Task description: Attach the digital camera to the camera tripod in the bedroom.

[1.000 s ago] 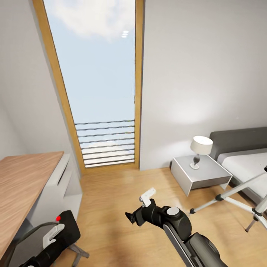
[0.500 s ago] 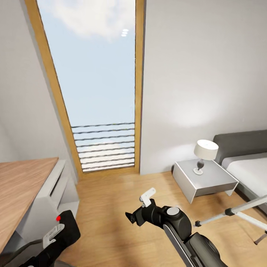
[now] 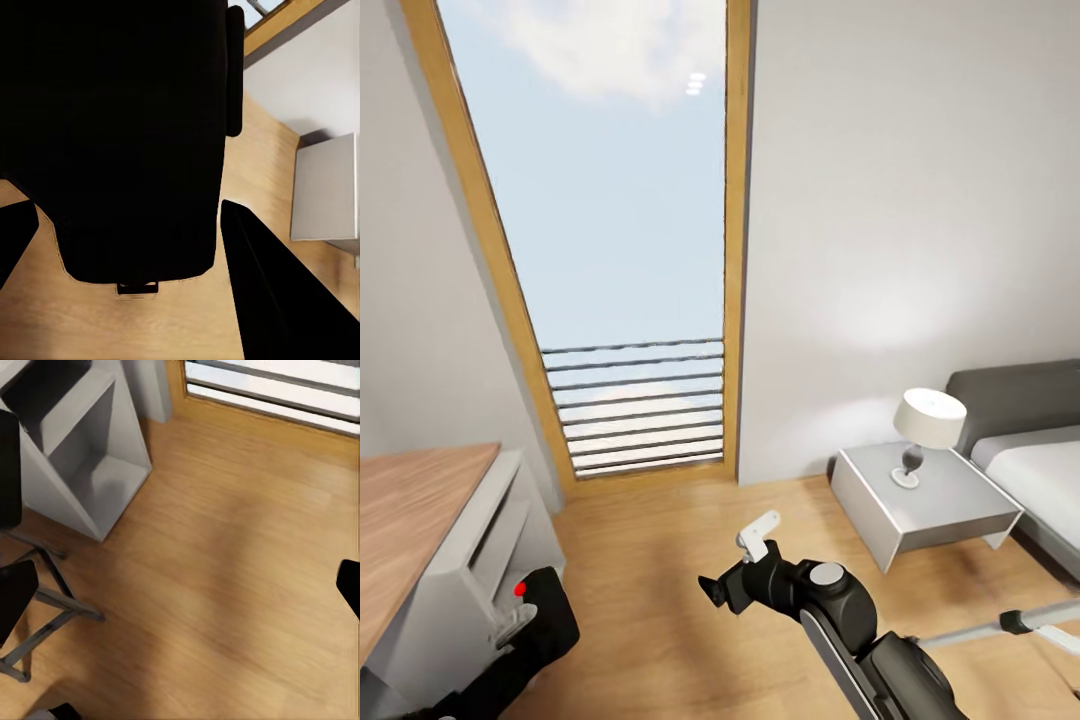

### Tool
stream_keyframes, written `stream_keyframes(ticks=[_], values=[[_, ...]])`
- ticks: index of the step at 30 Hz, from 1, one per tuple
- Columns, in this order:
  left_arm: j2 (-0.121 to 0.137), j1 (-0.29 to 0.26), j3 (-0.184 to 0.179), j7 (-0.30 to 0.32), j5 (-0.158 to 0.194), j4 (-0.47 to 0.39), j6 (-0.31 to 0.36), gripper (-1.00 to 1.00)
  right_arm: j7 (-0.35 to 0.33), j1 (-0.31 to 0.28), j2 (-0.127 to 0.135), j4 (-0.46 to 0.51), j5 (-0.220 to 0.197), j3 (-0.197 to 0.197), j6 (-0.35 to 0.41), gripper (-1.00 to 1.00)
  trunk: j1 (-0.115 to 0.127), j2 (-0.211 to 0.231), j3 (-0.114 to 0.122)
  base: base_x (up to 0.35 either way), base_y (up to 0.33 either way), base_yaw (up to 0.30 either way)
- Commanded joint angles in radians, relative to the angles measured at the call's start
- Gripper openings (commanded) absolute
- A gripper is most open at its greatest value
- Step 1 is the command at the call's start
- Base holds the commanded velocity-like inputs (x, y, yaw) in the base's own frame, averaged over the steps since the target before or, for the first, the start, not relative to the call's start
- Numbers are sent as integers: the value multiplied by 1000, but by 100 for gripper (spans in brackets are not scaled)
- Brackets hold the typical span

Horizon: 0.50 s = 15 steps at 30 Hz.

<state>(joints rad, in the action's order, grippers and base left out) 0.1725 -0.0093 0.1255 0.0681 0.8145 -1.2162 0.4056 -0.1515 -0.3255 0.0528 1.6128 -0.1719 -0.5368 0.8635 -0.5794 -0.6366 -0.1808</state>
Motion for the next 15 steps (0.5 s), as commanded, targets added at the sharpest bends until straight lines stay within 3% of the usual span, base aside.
stream_keyframes(ticks=[1,15], values=[[-2,-1,1,2,2,-1,7,-100,2,1,0,1,-3,-1,4,100,-1,-1,-2,314,0,0],[-6,0,-1,0,-1,-3,7,-100,7,9,0,1,0,-2,3,100,-1,-1,-2,321,0,0]])
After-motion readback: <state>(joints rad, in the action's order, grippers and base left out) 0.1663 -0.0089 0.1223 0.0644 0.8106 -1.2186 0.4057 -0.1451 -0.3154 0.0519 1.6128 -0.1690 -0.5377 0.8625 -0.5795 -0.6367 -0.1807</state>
